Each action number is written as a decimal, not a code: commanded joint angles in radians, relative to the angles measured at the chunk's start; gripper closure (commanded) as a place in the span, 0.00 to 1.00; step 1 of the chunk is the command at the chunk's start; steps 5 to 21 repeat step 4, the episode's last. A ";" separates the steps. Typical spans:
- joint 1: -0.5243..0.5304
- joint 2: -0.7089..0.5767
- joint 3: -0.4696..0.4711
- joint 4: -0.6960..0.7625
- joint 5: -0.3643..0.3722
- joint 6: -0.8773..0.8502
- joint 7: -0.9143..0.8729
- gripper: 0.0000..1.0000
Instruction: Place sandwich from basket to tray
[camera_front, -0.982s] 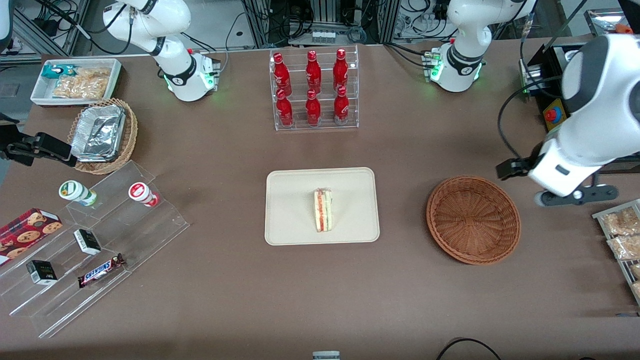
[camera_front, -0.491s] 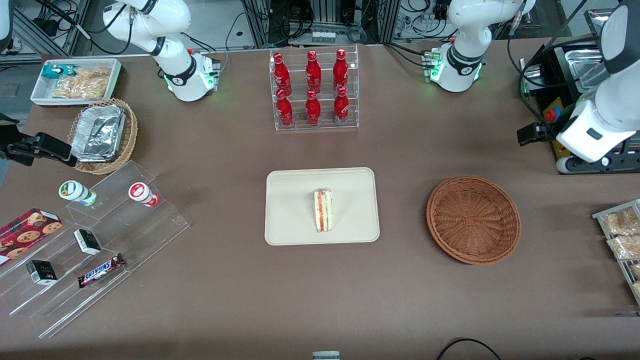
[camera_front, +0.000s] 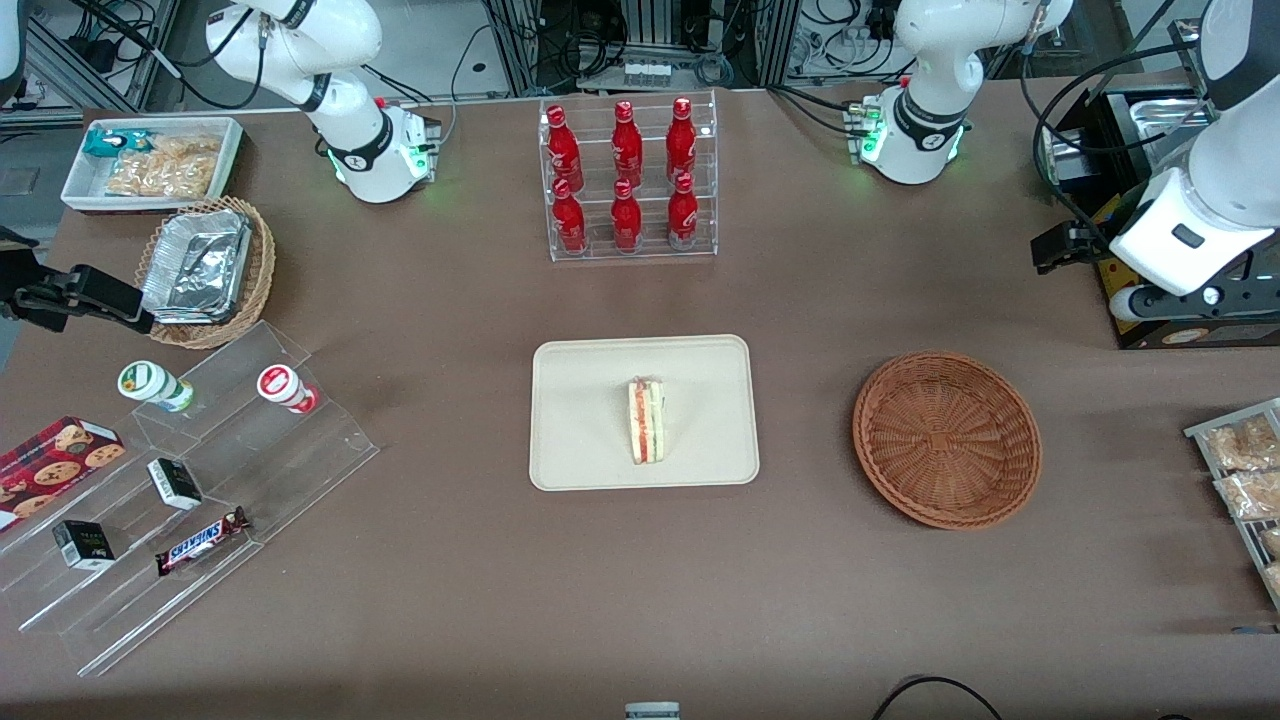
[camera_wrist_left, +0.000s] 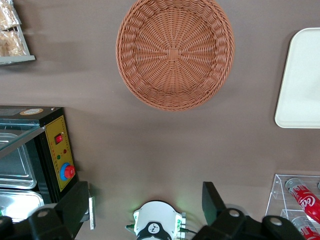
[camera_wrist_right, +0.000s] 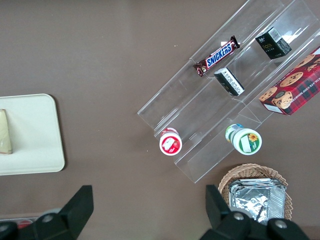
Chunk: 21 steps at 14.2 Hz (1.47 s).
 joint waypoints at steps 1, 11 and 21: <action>-0.022 -0.021 0.029 -0.010 -0.039 -0.010 0.014 0.00; -0.013 -0.020 0.026 -0.013 -0.053 -0.007 0.014 0.00; -0.013 -0.020 0.026 -0.013 -0.053 -0.007 0.014 0.00</action>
